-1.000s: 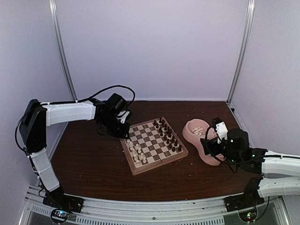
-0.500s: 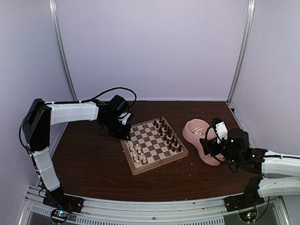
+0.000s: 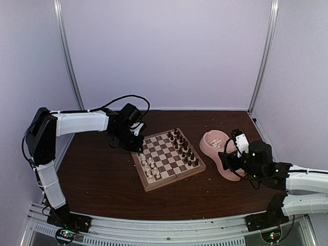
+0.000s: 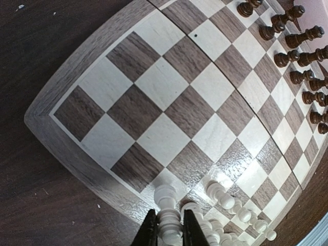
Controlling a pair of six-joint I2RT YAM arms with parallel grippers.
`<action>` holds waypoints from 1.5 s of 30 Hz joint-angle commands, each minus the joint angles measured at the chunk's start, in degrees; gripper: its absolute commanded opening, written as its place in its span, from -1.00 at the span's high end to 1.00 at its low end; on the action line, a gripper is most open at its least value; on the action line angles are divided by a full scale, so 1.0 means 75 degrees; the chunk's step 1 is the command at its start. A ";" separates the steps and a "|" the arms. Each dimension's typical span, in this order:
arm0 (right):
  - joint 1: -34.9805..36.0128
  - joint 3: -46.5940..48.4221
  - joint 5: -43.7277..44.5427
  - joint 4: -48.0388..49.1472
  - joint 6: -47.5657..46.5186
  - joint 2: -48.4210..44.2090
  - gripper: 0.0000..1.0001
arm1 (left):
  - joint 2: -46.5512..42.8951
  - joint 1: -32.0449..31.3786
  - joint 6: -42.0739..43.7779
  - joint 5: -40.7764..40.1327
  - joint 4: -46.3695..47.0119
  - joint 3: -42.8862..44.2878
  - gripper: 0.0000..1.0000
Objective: Set up the chess pieces on the board
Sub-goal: Place the queen at d1.
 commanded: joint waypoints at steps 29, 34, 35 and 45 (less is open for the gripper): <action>-0.0027 -0.0012 -0.0204 0.0133 -0.0077 0.0033 -0.83 | 0.0354 0.0051 -0.0062 0.0068 -0.0374 0.0539 0.59; -0.0018 -0.0012 -0.0204 0.0143 -0.0086 0.0029 -0.83 | 0.0293 0.0051 -0.0063 0.0036 -0.0429 0.0564 0.69; -0.0024 -0.0006 -0.0204 0.0144 -0.0091 0.0031 -0.83 | 0.0266 0.0051 -0.0063 0.0014 -0.0457 0.0564 0.69; -0.0022 -0.0019 -0.0218 0.0144 -0.0083 0.0029 -0.83 | 0.0171 0.0051 -0.0039 -0.0023 -0.0585 0.0587 0.69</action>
